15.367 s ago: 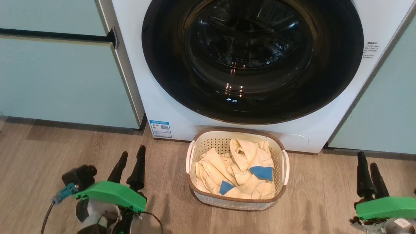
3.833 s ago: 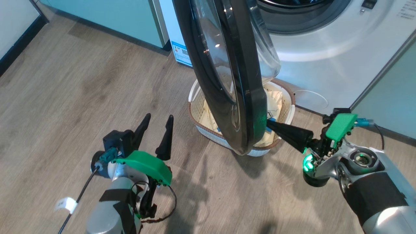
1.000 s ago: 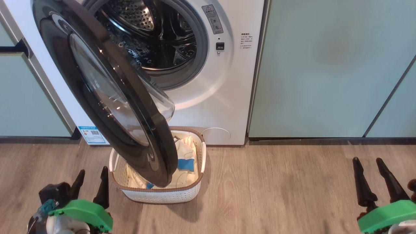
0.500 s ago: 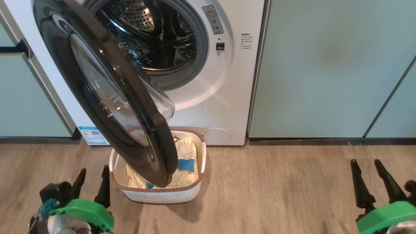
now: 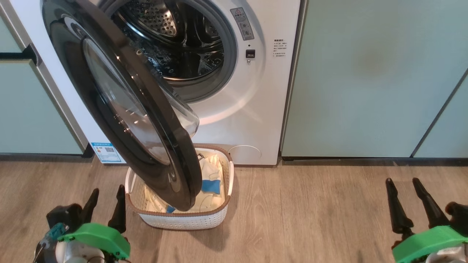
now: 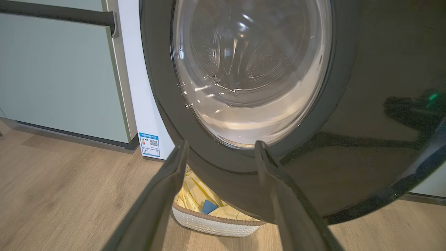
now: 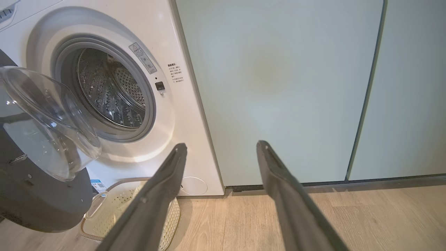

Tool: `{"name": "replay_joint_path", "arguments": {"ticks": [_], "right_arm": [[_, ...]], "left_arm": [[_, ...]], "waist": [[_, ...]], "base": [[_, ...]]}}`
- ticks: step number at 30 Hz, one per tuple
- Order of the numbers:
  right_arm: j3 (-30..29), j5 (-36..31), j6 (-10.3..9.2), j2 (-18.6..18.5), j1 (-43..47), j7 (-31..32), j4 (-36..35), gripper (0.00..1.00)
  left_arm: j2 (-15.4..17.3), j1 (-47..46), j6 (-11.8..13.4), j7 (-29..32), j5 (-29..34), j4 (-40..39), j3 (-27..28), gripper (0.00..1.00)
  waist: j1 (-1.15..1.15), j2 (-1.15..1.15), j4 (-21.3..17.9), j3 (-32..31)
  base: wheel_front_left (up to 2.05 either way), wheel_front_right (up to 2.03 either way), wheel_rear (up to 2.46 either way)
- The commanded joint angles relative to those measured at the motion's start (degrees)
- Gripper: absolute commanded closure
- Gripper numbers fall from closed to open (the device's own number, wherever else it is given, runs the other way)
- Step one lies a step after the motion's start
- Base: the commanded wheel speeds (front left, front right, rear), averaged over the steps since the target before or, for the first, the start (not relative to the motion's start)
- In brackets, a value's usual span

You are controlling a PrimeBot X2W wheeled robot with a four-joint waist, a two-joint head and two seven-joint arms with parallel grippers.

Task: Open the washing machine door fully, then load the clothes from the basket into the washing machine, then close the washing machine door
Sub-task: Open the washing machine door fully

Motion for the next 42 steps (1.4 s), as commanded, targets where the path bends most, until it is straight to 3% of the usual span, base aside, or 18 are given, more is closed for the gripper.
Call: {"name": "replay_joint_path", "arguments": {"ticks": [1,9,10,11,12,13,20,28,34,42], "right_arm": [[0.7,-0.6,0.03,-0.4,-1.4,-0.5,-2.0,0.00],[-0.2,-2.2,0.03,0.9,-0.6,-0.5,-2.4,0.00],[-0.3,-2.5,0.03,1.1,-0.5,-0.5,-2.5,0.00],[-0.4,-2.7,0.03,1.3,-0.3,-0.5,-2.5,0.00],[-0.6,-2.9,0.03,1.5,-0.1,-0.5,-2.4,0.00],[-0.7,-3.0,0.03,1.8,0.1,-0.5,-2.4,0.00],[-0.9,-4.0,0.03,2.4,1.1,-0.5,-2.2,0.00],[-1.9,-4.1,0.03,3.0,1.8,-0.5,-2.4,0.00],[-2.1,-4.4,0.03,3.5,2.0,-0.5,-2.3,0.00],[-1.2,-4.2,0.03,3.2,1.8,-0.5,-1.9,0.00]], "left_arm": [[0.9,-1.6,0.1,-0.4,0.5,-1.8,2.1,0.00],[1.0,-1.8,0.5,-0.4,0.6,-2.1,2.0,0.00],[1.1,-1.7,0.8,-0.4,0.9,-2.1,1.9,0.07],[1.0,-1.7,1.1,-0.4,0.9,-1.9,2.0,0.44],[0.9,-1.8,1.4,-0.4,0.7,-1.9,2.3,0.95],[0.9,-2.0,1.6,-0.4,0.3,-2.0,2.5,1.00],[1.5,-5.2,3.0,1.6,-3.4,-7.7,5.8,1.00],[3.7,-13.2,6.8,10.3,-6.9,-23.9,8.4,1.00],[3.4,-20.1,9.4,17.6,-5.4,-33.0,3.6,1.00],[-0.7,-29.3,11.9,23.0,-2.8,-38.0,-5.3,1.00]], "waist": [[0.00,0.00,0.1,-0.1],[0.00,0.00,0.4,-0.2],[0.00,0.00,0.5,-0.2],[0.00,0.00,0.6,-0.2],[0.00,0.00,0.7,-0.2],[0.00,0.00,0.8,-0.1],[0.00,0.00,1.6,0.2],[0.00,0.00,2.5,0.9],[0.00,0.00,3.0,1.4],[0.00,0.00,3.2,1.7]], "base": [[0.00,0.00,0.00],[0.00,0.00,0.00],[0.00,0.00,0.00],[0.00,0.00,0.00],[0.00,0.00,0.00],[0.00,0.00,0.00],[0.00,0.00,0.00],[0.00,0.00,0.00],[0.00,0.00,0.00],[0.00,0.00,0.00]]}}
